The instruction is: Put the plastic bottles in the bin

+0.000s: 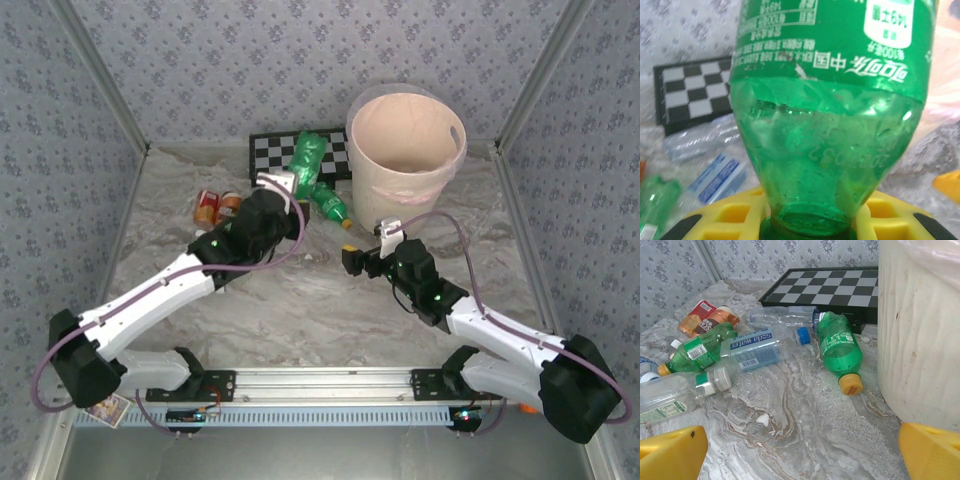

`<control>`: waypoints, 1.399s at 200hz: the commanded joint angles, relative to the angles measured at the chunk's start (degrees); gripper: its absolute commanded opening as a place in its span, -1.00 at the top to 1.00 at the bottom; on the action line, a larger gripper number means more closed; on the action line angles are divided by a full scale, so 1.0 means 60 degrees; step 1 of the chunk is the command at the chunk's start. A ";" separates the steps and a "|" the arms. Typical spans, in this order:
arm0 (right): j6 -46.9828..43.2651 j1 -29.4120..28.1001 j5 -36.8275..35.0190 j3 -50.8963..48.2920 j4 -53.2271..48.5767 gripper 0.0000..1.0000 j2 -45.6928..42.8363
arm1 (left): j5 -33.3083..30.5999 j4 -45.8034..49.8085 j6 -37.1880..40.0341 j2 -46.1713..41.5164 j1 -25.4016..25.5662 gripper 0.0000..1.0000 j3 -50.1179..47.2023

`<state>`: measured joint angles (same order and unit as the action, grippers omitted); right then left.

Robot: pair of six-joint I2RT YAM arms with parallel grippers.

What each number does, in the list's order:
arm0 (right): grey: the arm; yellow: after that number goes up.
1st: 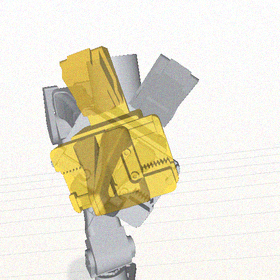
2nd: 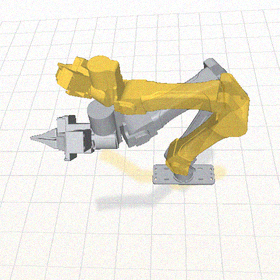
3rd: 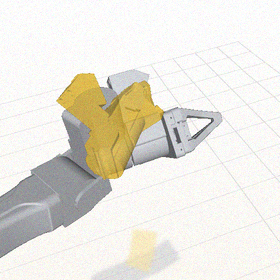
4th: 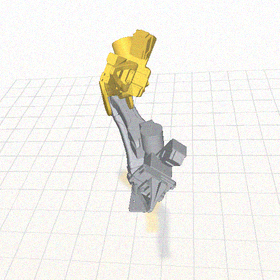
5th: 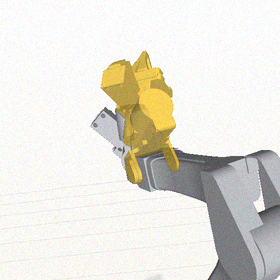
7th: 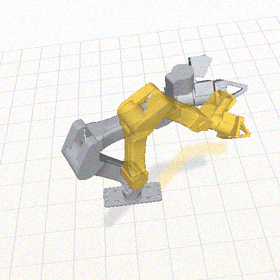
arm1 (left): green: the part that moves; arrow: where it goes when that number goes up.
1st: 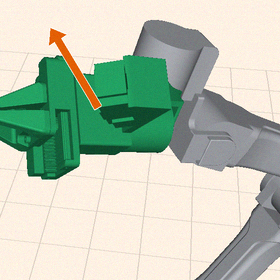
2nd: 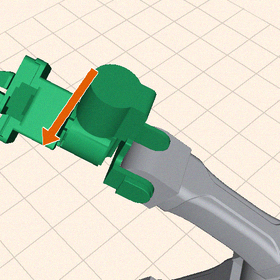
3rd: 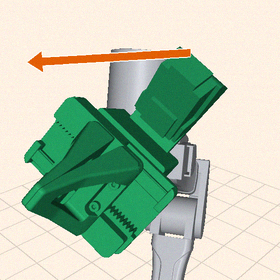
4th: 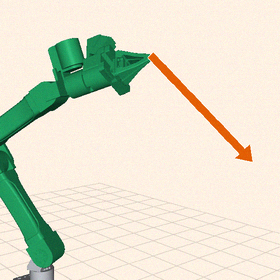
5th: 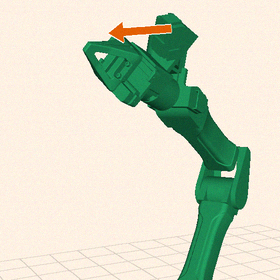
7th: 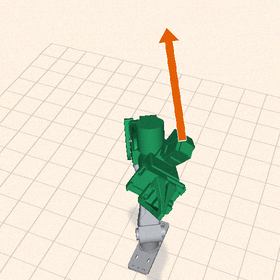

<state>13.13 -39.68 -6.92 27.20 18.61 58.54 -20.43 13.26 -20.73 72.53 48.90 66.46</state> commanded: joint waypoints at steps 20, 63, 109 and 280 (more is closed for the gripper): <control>0.0085 -0.0091 -0.0221 -0.0051 0.0209 -0.99 -0.0016 | 0.0826 -0.0218 0.0765 0.2027 0.0164 0.68 0.2807; 0.0064 -0.0110 -0.0268 -0.0051 0.0209 -0.99 -0.0009 | 0.0962 0.0642 0.1305 0.4266 0.0289 0.67 0.5815; 0.0028 -0.0124 -0.0268 -0.0042 0.0209 -0.99 -0.0045 | 0.0773 0.2206 0.1825 0.6446 0.0274 0.65 0.9272; 0.0051 -0.0150 -0.0268 -0.0081 0.0194 -0.99 -0.0239 | 0.0413 0.4981 0.2369 0.8836 0.0680 -0.79 1.4414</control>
<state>13.13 -40.16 -7.79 27.14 18.72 57.93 -15.09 42.33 -7.94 131.46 51.57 153.42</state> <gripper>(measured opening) 0.996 0.889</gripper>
